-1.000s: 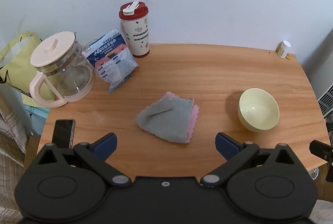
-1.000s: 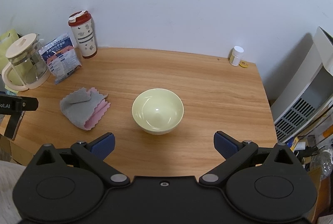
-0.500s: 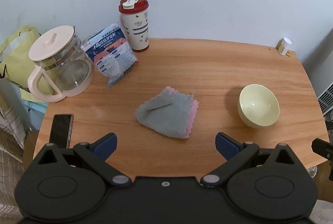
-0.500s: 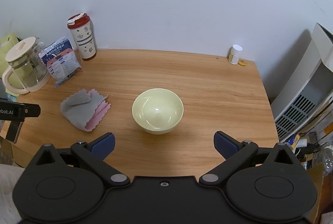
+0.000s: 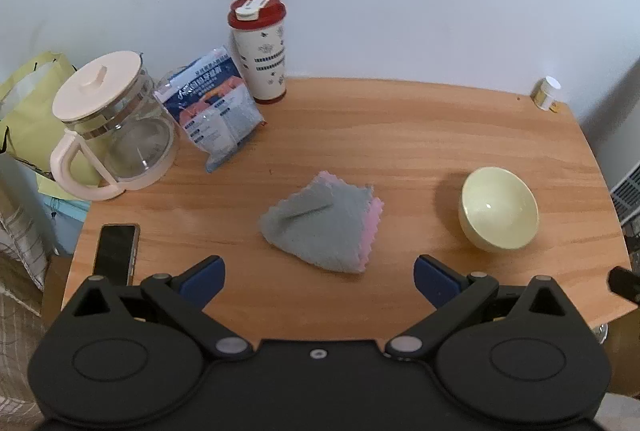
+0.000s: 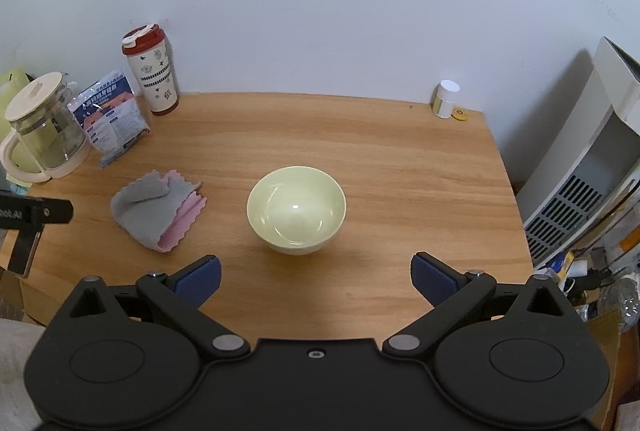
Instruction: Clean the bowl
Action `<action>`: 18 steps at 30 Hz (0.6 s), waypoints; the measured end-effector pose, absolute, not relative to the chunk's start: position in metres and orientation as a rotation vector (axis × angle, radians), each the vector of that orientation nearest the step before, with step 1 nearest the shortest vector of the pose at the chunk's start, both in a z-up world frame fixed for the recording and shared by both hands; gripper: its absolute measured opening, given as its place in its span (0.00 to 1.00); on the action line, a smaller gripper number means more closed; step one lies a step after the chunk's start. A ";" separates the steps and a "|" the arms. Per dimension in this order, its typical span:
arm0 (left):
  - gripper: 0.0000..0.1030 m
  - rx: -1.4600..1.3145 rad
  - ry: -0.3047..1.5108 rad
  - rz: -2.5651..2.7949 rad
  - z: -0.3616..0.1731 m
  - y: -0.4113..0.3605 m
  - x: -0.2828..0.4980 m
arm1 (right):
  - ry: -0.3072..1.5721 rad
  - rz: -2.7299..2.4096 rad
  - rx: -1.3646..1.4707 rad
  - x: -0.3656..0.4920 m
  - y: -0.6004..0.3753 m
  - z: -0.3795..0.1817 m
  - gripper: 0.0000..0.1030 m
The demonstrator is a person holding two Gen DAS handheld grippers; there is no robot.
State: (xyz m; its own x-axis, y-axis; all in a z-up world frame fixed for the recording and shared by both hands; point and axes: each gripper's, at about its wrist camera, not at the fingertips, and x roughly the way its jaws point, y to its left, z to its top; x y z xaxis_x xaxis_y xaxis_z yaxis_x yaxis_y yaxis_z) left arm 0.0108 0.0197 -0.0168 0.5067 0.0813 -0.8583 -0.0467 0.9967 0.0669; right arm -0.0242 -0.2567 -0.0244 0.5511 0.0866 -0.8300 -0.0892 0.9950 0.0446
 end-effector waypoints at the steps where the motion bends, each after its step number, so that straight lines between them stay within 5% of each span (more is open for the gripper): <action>1: 1.00 0.031 1.038 0.079 -0.017 0.021 0.013 | 0.975 0.089 -0.002 -0.023 -0.259 -0.024 1.00; 18: 1.00 -0.022 0.988 -0.005 -0.036 0.030 0.049 | 0.959 -0.018 0.027 0.014 -0.276 -0.045 1.00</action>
State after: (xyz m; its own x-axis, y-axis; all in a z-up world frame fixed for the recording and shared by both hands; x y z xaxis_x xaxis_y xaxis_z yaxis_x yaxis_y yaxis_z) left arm 0.0491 0.0300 -0.0359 0.5502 -0.0140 -0.8349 -0.0064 0.9998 -0.0210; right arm 0.0137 -0.2759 -0.0447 0.5741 -0.0032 -0.8188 0.0271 0.9995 0.0151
